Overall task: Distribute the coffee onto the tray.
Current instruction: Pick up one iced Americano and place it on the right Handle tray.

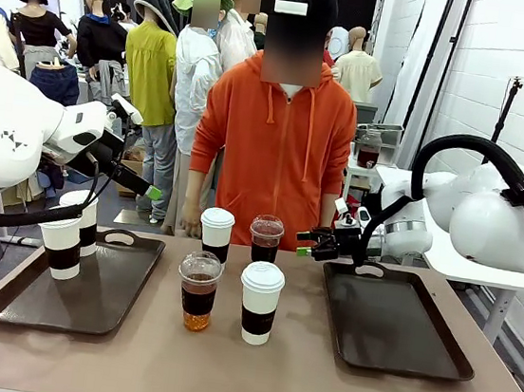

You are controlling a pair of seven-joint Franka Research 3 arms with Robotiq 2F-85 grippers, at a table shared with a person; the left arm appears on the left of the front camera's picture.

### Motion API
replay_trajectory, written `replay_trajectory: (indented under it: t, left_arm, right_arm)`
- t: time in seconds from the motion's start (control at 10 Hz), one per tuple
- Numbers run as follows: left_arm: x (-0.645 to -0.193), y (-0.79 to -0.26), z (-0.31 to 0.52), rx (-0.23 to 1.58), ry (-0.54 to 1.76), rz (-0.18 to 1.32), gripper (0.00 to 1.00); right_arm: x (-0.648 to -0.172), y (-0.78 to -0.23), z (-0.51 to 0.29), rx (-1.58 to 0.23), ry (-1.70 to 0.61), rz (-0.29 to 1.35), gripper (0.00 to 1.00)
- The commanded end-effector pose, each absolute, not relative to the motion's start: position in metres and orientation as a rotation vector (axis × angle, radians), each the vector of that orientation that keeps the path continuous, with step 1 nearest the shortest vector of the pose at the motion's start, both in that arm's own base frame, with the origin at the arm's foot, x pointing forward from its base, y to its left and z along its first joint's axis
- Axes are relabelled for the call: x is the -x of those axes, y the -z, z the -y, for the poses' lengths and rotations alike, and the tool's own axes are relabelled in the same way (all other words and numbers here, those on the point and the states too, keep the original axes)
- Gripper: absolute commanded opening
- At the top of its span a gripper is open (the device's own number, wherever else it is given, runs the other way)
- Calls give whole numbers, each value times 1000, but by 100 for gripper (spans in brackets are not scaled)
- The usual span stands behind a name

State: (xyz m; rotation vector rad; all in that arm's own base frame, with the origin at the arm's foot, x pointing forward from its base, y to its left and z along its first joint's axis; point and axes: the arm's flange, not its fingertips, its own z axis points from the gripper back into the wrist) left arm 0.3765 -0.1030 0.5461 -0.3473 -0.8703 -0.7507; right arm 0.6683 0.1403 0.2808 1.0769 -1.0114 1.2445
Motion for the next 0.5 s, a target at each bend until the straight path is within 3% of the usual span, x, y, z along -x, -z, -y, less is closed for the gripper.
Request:
replay_trajectory:
  t: [0.0,0.4]
  left_arm:
    - [-377,-545,102,354,750,868,100]
    - [-377,-545,102,354,750,868,100]
  right_arm:
    - [-676,-267,-154,-1075,-1218,1061,100]
    - [-680,-257,-173,-1111,-1231,1078,100]
